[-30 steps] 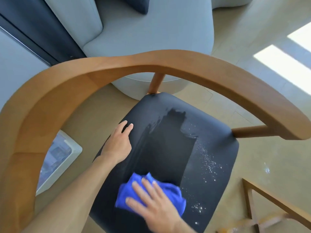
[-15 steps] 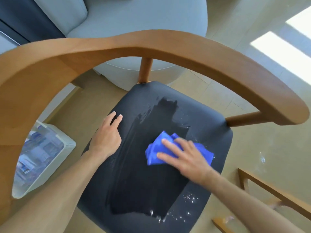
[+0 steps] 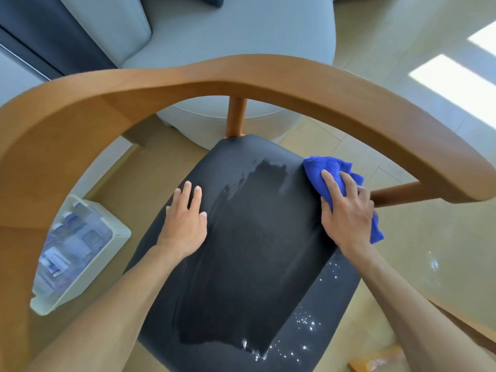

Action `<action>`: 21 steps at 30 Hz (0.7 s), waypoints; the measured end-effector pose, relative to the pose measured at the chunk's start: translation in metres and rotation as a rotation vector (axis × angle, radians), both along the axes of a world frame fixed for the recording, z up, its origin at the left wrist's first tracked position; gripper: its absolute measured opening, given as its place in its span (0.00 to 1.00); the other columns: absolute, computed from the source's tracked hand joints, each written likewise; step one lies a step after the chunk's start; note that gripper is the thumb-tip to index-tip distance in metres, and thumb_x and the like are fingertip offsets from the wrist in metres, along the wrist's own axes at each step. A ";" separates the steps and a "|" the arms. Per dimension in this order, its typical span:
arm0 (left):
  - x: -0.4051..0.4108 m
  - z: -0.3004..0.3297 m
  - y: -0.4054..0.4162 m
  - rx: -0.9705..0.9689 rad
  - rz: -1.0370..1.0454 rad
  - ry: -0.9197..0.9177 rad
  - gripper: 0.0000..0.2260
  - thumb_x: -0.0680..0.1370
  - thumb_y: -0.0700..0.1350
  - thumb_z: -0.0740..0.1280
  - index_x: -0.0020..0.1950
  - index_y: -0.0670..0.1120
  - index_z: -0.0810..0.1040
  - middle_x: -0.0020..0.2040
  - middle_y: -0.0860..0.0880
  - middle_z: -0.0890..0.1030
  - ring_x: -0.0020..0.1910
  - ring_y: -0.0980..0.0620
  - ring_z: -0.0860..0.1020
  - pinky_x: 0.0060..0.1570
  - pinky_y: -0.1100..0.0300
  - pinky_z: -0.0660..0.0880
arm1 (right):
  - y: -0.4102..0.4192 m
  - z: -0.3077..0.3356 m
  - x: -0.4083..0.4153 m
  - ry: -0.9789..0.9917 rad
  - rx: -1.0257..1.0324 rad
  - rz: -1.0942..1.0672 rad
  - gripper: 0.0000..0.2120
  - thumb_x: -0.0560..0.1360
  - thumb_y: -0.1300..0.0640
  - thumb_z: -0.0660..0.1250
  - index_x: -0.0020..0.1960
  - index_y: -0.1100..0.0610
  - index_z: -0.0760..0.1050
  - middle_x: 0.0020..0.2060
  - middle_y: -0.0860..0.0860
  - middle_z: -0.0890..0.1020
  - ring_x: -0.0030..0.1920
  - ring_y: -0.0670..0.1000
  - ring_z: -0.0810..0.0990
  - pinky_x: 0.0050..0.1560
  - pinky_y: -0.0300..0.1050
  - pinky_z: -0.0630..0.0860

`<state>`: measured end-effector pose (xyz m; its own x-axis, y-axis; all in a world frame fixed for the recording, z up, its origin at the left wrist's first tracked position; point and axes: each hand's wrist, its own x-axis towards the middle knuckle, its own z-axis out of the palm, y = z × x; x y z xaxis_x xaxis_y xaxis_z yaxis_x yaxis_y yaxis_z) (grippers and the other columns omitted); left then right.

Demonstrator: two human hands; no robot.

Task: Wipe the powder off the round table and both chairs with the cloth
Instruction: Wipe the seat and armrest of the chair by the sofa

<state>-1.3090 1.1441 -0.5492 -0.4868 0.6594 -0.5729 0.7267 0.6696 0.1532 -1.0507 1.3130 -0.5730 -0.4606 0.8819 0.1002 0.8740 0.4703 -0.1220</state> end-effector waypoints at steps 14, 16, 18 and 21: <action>-0.007 0.014 -0.012 0.038 0.054 -0.211 0.23 0.83 0.54 0.45 0.78 0.56 0.48 0.79 0.53 0.41 0.77 0.51 0.40 0.73 0.43 0.46 | -0.315 -0.009 -0.045 -0.013 -0.176 0.711 0.13 0.80 0.56 0.52 0.57 0.42 0.69 0.56 0.48 0.76 0.43 0.54 0.76 0.40 0.45 0.67; 0.000 0.019 -0.018 0.016 -0.063 -0.132 0.23 0.82 0.56 0.46 0.78 0.59 0.46 0.78 0.52 0.40 0.77 0.49 0.38 0.73 0.40 0.45 | -0.299 -0.026 -0.036 -0.004 0.024 0.794 0.10 0.80 0.49 0.47 0.54 0.43 0.66 0.48 0.43 0.75 0.37 0.47 0.76 0.35 0.37 0.67; 0.007 0.017 -0.021 0.022 -0.192 -0.051 0.24 0.82 0.57 0.47 0.77 0.59 0.45 0.78 0.50 0.38 0.76 0.47 0.37 0.72 0.39 0.45 | -0.288 -0.019 -0.018 0.495 -0.469 0.863 0.06 0.75 0.41 0.57 0.46 0.40 0.69 0.39 0.40 0.77 0.35 0.43 0.75 0.34 0.36 0.69; 0.020 0.015 -0.016 0.040 -0.325 0.013 0.26 0.81 0.59 0.48 0.78 0.58 0.44 0.78 0.49 0.38 0.76 0.46 0.36 0.73 0.41 0.44 | -0.235 -0.005 0.039 0.049 0.023 1.125 0.12 0.76 0.58 0.62 0.54 0.42 0.74 0.55 0.47 0.79 0.46 0.52 0.76 0.43 0.43 0.72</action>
<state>-1.2892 1.1278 -0.5342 -0.2544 0.8033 -0.5386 0.9037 0.3958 0.1635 -1.0116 1.0779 -0.5777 -0.9880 -0.0349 0.1506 -0.0541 0.9906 -0.1254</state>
